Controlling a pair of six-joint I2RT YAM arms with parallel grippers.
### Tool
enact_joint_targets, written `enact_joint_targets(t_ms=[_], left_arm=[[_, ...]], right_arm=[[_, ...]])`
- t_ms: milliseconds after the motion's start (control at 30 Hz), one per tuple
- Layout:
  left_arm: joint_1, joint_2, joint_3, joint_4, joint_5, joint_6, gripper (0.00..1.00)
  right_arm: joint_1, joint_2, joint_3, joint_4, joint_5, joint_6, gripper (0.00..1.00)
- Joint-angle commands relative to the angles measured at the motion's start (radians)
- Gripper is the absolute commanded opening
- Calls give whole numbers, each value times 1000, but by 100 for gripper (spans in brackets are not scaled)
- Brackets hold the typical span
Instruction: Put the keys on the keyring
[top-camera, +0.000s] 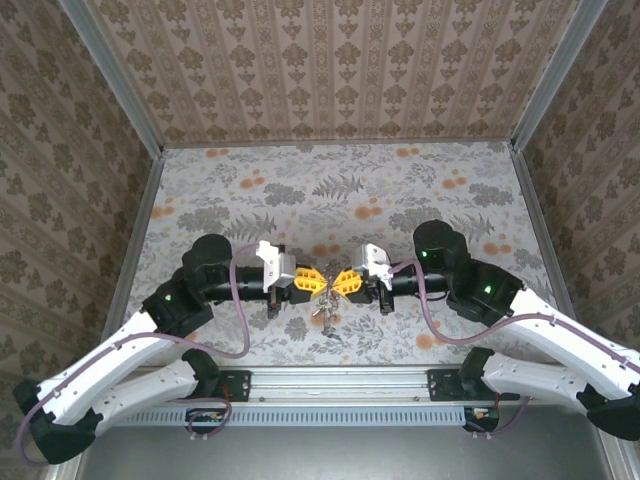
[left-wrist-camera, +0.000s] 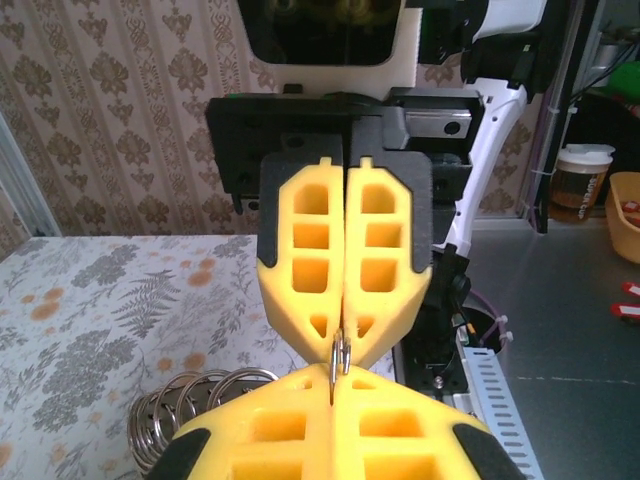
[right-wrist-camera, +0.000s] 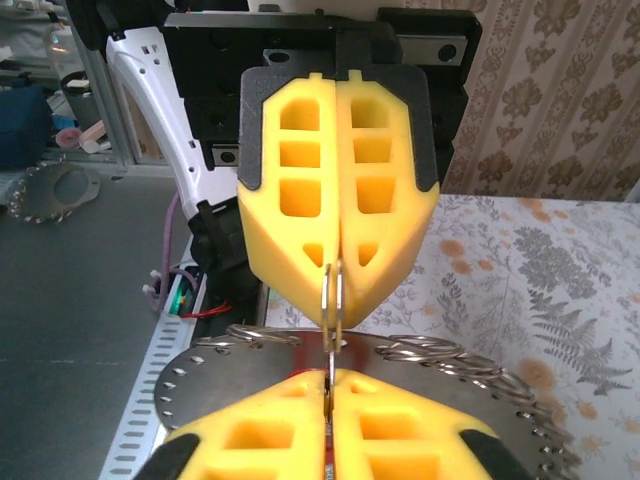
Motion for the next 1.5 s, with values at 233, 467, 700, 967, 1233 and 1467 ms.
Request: enact_joint_targets(t_ms=[233, 467, 700, 967, 1233, 1467], left_arm=[[16, -16, -25, 181, 72, -69, 0], [16, -8, -45, 218, 76, -85, 0], [19, -22, -45, 194, 63, -78, 0], [15, -8, -44, 206, 76, -83, 0], [16, -6, -48, 215, 82, -86, 0], [15, -8, -46, 199, 71, -82, 0]], right_arm=[[4, 37, 16, 5, -7, 16, 11], [6, 23, 10, 15, -14, 18, 26], [5, -79, -53, 86, 49, 54, 36], [6, -72, -64, 161, 23, 76, 42], [6, -16, -54, 202, -5, 85, 32], [6, 2, -39, 179, 5, 72, 0]])
